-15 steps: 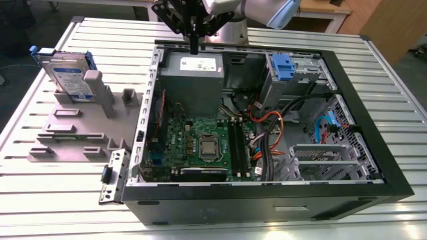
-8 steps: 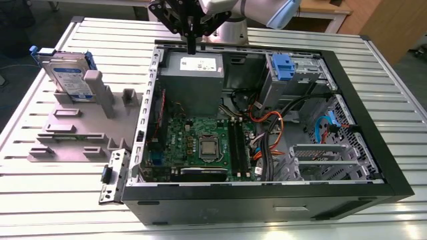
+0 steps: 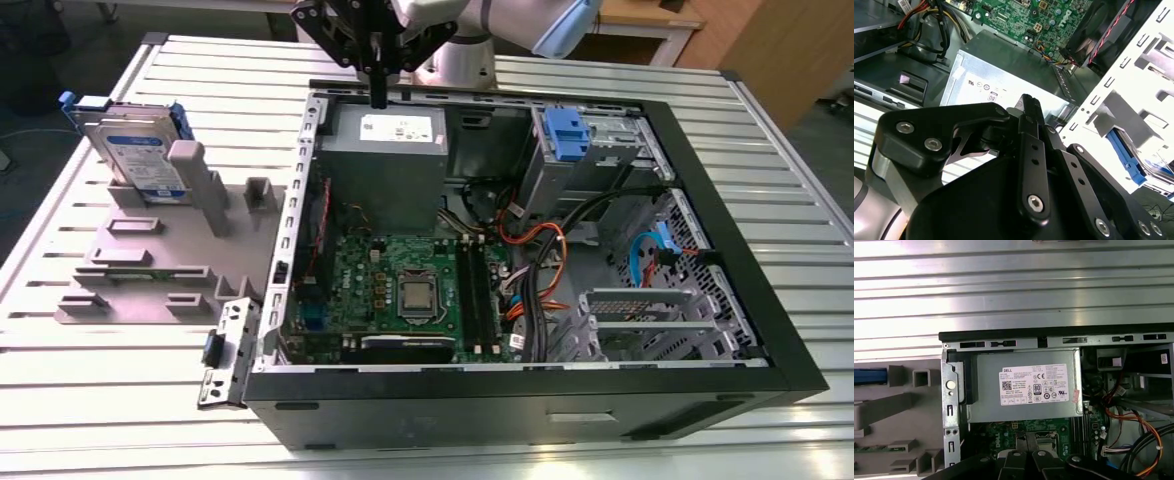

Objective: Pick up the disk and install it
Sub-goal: 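Reach for the disk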

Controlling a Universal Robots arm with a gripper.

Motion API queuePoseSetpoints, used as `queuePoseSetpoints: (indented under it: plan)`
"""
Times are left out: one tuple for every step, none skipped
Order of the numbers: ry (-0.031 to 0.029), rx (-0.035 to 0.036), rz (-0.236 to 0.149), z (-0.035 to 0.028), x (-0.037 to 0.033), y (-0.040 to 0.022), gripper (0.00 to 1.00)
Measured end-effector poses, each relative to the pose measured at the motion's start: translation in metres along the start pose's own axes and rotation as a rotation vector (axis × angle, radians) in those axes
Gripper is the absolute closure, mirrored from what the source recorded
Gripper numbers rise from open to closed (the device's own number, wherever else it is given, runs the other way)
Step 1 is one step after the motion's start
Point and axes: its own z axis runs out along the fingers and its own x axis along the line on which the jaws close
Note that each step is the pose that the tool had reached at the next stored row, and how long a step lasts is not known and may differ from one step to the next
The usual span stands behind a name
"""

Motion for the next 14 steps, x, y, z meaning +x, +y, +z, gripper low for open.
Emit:
queuePoseSetpoints:
  plan:
    - [0.0000, 0.0000, 0.000, 0.0000, 0.0001, 0.0000, 0.89]
    - [0.0000, -0.0001, 0.000, 0.0000, 0.0007, -0.0001, 0.89]
    - [0.0000, -0.0001, 0.000, 0.0000, 0.0013, -0.0002, 0.89]
    - [0.0000, 0.0000, 0.000, -0.0001, 0.0014, -0.0001, 0.89]
    - [0.0000, -0.0001, 0.000, 0.0000, 0.0016, -0.0002, 0.89]
    - [0.0000, 0.0000, 0.000, 0.0000, 0.0018, -0.0002, 0.89]
    - [0.0000, -0.0001, 0.000, 0.0000, 0.0020, -0.0002, 0.89]
    - [0.0000, -0.0001, 0.000, 0.0000, 0.0022, -0.0002, 0.89]
    - [0.0000, 0.0000, 0.000, -0.0001, 0.0024, -0.0002, 0.89]
    - [0.0000, 0.0000, 0.000, -0.0001, 0.0026, -0.0002, 0.89]
    - [0.0000, -0.0001, 0.000, -0.0001, 0.0027, -0.0003, 0.89]
    - [0.0000, 0.0000, 0.000, -0.0001, 0.0029, -0.0003, 0.89]
    - [0.0000, 0.0000, 0.000, -0.0001, 0.0031, -0.0003, 0.89]
    - [-0.0001, -0.0001, 0.000, -0.0001, 0.0035, -0.0003, 0.89]
